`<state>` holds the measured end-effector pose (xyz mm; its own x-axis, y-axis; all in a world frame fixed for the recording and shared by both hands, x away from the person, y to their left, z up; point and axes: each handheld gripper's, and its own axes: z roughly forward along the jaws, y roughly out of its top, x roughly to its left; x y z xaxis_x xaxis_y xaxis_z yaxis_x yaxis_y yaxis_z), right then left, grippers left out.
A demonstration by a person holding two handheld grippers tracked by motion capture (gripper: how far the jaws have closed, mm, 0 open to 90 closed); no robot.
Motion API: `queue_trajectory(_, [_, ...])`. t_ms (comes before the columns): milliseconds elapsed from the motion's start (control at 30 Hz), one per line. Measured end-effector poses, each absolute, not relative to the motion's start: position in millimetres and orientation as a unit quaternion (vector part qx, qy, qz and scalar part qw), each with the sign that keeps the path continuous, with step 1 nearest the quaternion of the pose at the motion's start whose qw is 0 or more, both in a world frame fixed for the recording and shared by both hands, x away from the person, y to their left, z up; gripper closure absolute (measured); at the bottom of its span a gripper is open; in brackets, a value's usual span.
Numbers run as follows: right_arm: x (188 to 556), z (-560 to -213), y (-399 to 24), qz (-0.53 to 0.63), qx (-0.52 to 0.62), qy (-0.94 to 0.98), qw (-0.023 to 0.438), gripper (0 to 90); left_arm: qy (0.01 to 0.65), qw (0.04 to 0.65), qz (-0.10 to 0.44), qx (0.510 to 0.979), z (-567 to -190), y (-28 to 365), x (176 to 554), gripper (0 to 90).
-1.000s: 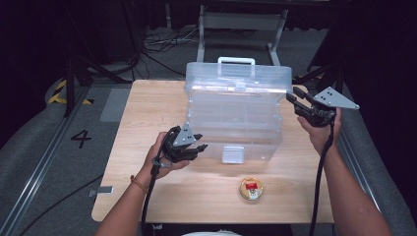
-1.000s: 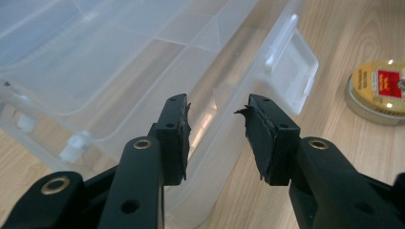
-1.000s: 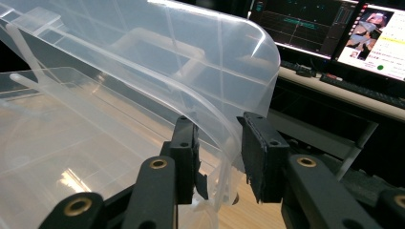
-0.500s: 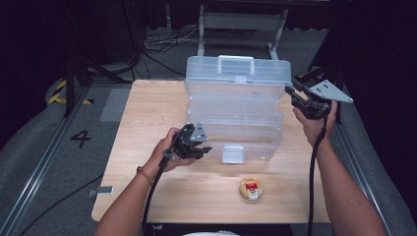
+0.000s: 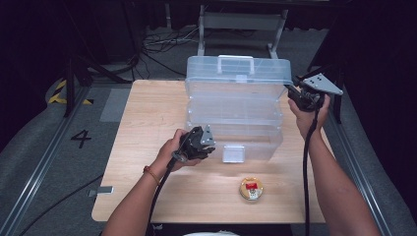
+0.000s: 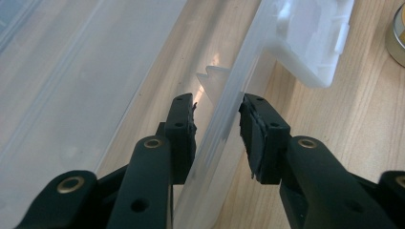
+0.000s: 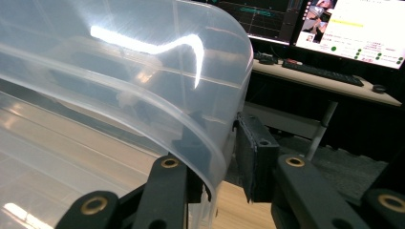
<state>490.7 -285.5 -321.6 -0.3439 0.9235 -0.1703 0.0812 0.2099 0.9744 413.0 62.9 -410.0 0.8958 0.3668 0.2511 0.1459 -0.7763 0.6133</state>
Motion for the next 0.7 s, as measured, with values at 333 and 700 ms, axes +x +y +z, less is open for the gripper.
queue_trajectory(333, [512, -319, -282, 0.486, 0.4, 0.654, 0.42, 75.6, 0.126, 0.323, 0.168, 0.923, -409, 67, 418, 73.8])
queue_trajectory(700, [497, -309, -279, 0.46, 0.407, 0.671, 0.414, 78.3, 0.108, 0.315, 0.152, 0.931, -405, 80, 418, 78.2])
